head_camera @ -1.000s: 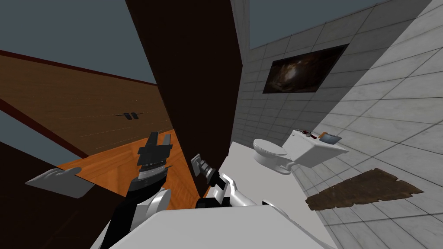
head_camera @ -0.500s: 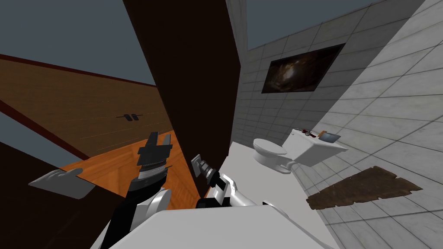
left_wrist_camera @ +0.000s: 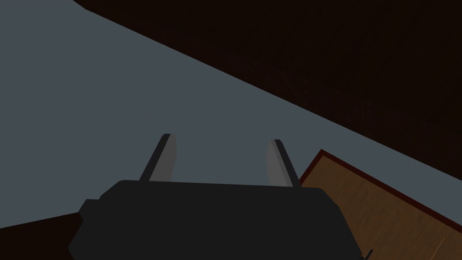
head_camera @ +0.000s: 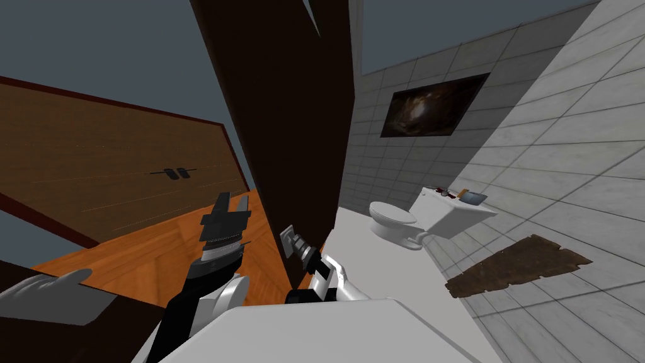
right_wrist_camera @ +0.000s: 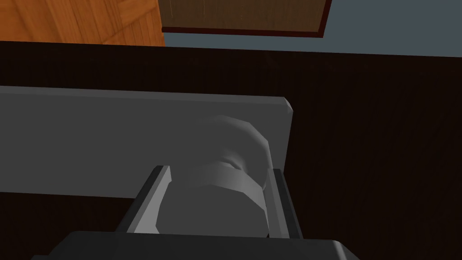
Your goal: Push the door open
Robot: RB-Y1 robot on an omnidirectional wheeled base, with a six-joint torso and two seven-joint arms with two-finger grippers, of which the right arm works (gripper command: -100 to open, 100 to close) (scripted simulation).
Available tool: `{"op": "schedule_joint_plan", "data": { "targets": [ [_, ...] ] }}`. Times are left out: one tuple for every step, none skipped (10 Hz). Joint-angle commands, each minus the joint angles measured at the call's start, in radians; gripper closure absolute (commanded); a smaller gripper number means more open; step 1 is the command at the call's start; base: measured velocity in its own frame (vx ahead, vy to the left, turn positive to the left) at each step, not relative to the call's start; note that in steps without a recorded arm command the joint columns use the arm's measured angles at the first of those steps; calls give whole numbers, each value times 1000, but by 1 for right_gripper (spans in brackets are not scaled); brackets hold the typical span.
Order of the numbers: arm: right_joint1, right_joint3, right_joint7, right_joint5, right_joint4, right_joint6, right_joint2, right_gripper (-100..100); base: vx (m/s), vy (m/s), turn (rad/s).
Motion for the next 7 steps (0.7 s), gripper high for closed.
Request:
{"op": "schedule_joint_plan", "data": {
  "targets": [
    [20, -14, -4, 23, -5, 6, -7, 100, 90, 215, -125],
    [31, -23, -7, 38, -12, 9, -7, 100, 82, 207, -132],
    [44, -32, -10, 55, -19, 12, -7, 100, 85, 192, -109],
    [57, -41, -14, 72, -27, 15, -6, 100, 83, 211, -146],
    [64, -46, -15, 80, -31, 16, -5, 100, 72, 205, -160],
    [77, -56, -19, 98, -39, 20, -3, 100, 71, 188, -140],
    [91, -65, -22, 116, -47, 23, 1, 100, 101, 196, -96]
  ]
}}
